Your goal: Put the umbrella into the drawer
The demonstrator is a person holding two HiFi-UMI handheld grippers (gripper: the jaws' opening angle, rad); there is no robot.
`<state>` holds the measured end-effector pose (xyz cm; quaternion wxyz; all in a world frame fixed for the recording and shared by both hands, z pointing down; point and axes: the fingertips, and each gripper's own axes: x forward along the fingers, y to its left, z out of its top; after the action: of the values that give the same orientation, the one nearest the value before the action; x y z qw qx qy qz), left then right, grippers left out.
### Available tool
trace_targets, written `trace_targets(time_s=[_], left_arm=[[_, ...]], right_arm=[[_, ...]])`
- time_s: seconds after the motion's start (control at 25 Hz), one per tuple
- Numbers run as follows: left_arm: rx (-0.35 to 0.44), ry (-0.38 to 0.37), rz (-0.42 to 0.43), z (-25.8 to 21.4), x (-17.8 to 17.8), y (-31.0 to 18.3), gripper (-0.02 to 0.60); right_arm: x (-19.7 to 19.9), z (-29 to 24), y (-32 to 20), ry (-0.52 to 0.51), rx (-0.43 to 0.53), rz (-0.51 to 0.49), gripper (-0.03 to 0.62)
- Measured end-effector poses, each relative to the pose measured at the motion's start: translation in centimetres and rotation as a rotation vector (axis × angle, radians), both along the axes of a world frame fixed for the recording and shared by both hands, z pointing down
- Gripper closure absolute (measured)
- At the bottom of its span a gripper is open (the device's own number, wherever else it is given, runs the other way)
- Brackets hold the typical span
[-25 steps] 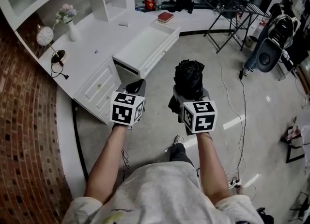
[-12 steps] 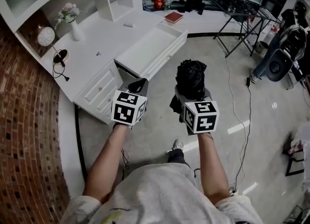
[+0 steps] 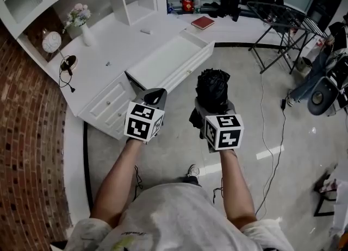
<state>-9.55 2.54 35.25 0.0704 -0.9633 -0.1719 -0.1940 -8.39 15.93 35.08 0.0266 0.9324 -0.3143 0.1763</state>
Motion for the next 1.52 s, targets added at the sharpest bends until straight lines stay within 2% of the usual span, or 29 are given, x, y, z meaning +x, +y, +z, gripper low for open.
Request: trace_targets(time_s=[0.36, 0.72, 0.88, 1.04, 1.2, 1.52], left_arm=[[0.011, -0.016, -0.018, 0.3, 3.9, 2.8, 0.584], [-0.046, -0.037, -0.064, 0.4, 7.3, 4.0, 0.584], [-0.041, -0.025, -0.103, 0.6, 8.6, 4.1, 0.584], [-0.031, -0.027, -0.134, 1.1, 9.5, 4.1, 0.584], [-0.072, -0.047, -0.159, 1.3, 10.2, 4.6, 0.584], [-0.058, -0.048, -0.197, 1.5, 10.7, 4.4, 0.584]], right_arm=[[4.7, 0.6, 2.3, -0.026, -0.001, -0.054, 0.344], [8.7, 1.4, 3.4, -0.034, 0.006, -0.103, 0.344], [10.2, 1.7, 3.9, -0.033, 0.007, -0.124, 0.344], [11.5, 2.1, 4.3, -0.033, 0.013, -0.139, 0.344], [12.4, 2.4, 5.0, -0.039, 0.016, -0.159, 0.344], [13.1, 2.5, 5.1, -0.044, 0.014, -0.189, 0.344]])
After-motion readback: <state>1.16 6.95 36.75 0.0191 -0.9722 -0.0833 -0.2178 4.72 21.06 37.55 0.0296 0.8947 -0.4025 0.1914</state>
